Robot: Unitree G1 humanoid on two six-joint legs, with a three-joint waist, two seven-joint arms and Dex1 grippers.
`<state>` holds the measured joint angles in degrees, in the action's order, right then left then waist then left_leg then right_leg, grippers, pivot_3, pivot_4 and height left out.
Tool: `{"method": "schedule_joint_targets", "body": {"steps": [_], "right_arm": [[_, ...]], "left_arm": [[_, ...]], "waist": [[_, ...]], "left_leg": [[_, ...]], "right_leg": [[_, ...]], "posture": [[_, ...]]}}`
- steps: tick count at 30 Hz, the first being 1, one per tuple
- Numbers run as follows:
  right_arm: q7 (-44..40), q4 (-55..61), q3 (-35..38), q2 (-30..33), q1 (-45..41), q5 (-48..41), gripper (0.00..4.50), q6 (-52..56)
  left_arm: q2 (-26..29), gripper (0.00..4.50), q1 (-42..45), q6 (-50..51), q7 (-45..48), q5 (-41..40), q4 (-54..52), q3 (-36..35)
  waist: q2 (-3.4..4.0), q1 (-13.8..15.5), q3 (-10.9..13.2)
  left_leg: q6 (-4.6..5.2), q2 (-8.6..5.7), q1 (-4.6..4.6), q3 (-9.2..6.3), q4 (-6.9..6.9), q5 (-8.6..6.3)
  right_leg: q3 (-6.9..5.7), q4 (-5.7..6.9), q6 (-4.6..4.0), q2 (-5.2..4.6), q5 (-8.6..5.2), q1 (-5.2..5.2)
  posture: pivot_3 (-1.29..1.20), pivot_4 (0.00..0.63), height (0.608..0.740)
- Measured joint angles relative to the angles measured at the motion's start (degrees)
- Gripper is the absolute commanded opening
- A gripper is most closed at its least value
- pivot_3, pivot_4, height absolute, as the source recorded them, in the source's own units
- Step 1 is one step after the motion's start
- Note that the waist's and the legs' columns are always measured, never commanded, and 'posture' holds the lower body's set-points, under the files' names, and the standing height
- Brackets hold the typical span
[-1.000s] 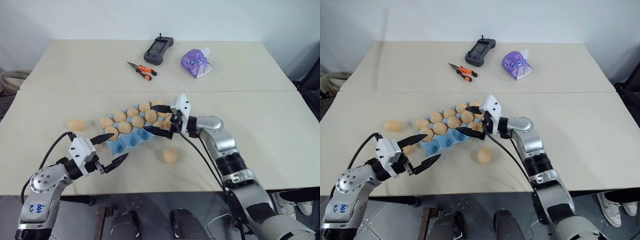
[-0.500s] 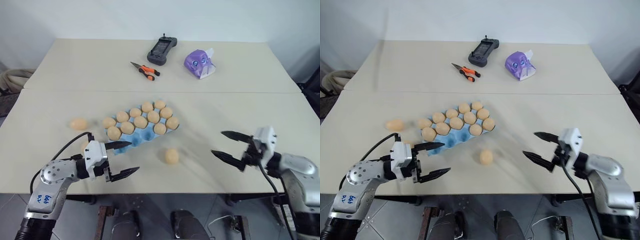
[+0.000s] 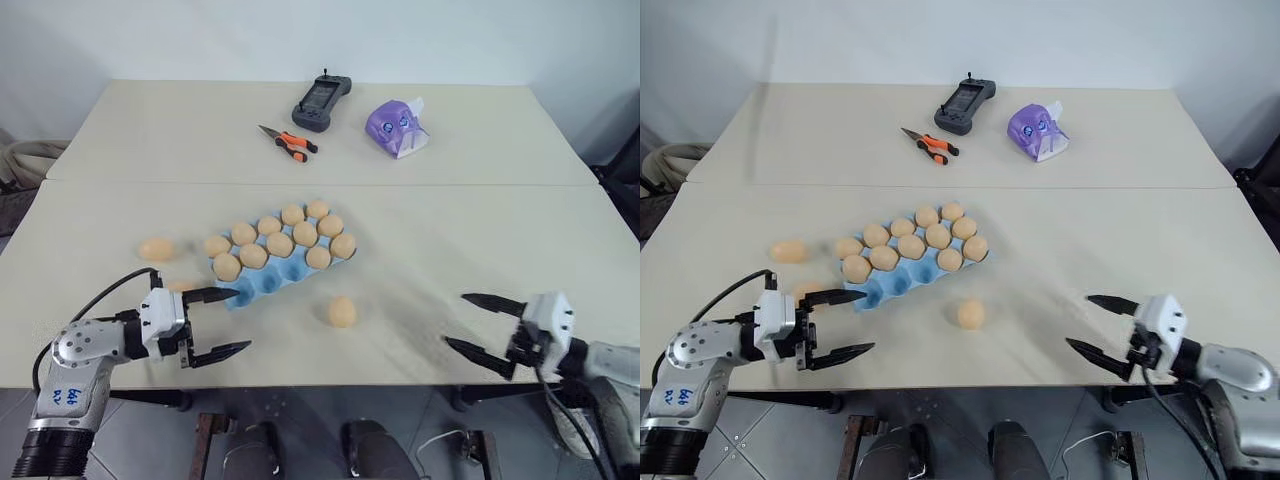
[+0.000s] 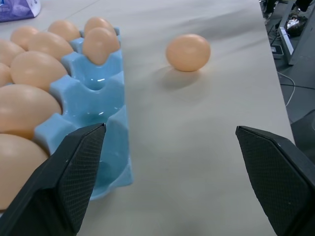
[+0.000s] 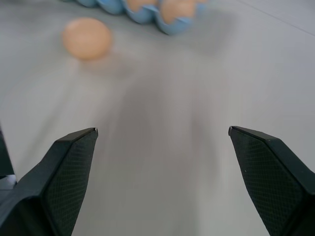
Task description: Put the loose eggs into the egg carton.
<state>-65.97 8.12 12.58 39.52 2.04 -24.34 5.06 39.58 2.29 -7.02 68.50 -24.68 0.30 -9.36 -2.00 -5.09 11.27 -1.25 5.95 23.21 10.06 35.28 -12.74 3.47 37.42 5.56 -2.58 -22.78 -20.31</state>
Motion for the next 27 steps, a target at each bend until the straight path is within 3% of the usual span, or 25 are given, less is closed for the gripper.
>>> {"method": "schedule_joint_targets", "body": {"steps": [9, 15, 18, 23, 25, 27], "right_arm": [[0.38, 0.53, -17.92, -3.8, -18.66, 2.29, 4.46, 10.28], [0.48, -6.72, -25.88, -8.95, -22.61, 7.03, 4.46, 9.08], [0.55, -9.37, -26.53, -10.05, -23.54, 8.55, 3.89, 8.05], [0.7, -12.8, -26.6, -12.98, -25.53, 9.12, 2.27, 4.88], [0.5, -12.88, -26.53, -13.18, -25.93, 9.09, 1.95, 4.52], [0.35, -12.88, -26.31, -13.5, -26.05, 8.69, 1.95, 4.56]], "left_arm": [[1.72, 4.5, -6.76, 0.14, -1.11, -0.6, -2.94, -5.05], [1.61, 4.5, -11.1, 0.86, -3.94, -0.71, -7.79, -5.97], [1.6, 4.5, -12.23, 1.42, -5.16, -0.8, -9.39, -6.51], [1.6, 4.5, -12.81, 2.16, -6.79, -0.88, -11.16, -7.53], [1.33, 4.5, -13.0, 2.4, -7.4, -0.88, -11.2, -7.56], [0.75, 4.5, -13.05, 2.8, -8.24, -0.88, -11.2, -7.56]], "waist": [[-0.03, 0.45, -0.01], [-0.09, 0.35, -0.04], [-0.09, 0.26, -0.04], [-0.08, 0.05, -0.04], [-0.09, 0.14, -0.04], [-0.09, 0.17, -0.04]], "left_leg": [[-0.02, 0.16, 0.11, 0.0, -0.02, -0.02], [-0.04, 0.16, 0.17, 0.03, -0.02, -0.02], [-0.05, 0.16, 0.15, 0.05, 0.0, -0.01], [-0.08, 0.15, 0.11, 0.04, 0.0, 0.02], [-0.08, 0.16, 0.12, 0.04, -0.01, 0.01], [-0.08, 0.17, 0.13, 0.04, -0.01, 0.0]], "right_leg": [[-0.06, -0.05, -0.09, -0.07, -0.05, -0.12], [-0.07, -0.07, -0.1, -0.04, -0.05, -0.17], [-0.06, -0.02, -0.1, -0.04, -0.05, -0.17], [-0.06, 0.04, -0.11, 0.02, -0.05, -0.17], [-0.07, 0.02, -0.12, 0.02, -0.06, -0.17], [-0.07, 0.01, -0.12, 0.01, -0.06, -0.17]], "posture": [[0.0, 0.15, 0.74], [0.0, 0.15, 0.74], [0.0, 0.15, 0.74], [0.0, 0.15, 0.74], [0.0, 0.15, 0.74], [0.0, 0.15, 0.74]]}}
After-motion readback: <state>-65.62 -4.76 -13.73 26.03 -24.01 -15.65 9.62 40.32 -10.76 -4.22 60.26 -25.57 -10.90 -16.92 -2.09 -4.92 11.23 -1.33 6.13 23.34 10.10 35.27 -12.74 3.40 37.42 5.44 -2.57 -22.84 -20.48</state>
